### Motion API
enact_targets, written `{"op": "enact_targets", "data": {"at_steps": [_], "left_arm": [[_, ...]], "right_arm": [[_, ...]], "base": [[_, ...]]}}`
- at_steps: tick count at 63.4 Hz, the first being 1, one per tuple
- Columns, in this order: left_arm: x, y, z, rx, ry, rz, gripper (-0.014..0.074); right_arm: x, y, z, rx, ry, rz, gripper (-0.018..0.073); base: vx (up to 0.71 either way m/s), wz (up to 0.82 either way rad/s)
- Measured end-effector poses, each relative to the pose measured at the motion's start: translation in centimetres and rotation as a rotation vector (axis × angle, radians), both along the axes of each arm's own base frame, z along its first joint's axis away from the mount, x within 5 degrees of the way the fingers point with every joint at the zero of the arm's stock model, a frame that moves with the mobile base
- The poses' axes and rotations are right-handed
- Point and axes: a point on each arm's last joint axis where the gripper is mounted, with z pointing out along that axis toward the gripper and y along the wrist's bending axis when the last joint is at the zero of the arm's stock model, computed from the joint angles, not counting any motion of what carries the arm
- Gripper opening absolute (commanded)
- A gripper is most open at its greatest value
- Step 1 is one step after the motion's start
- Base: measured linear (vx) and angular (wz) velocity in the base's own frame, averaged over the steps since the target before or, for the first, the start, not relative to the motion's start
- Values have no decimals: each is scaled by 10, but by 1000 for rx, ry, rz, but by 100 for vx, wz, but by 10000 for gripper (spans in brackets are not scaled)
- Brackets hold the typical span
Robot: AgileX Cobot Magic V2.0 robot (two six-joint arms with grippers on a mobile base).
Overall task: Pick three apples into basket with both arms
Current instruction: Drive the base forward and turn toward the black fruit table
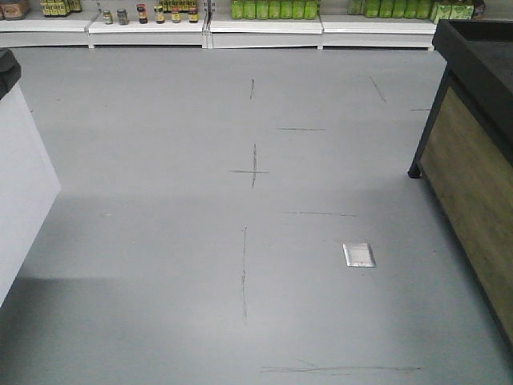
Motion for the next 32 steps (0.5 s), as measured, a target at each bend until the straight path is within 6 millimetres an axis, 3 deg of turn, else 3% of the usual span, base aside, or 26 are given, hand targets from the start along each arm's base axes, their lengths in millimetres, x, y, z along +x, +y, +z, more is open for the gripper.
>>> {"op": "enact_targets", "data": {"at_steps": [32], "left_arm": [[0,0,0,0,0,0,-6]], "right_arm": [[0,0,0,0,0,0,-9]], "base": [[14,1]]}}
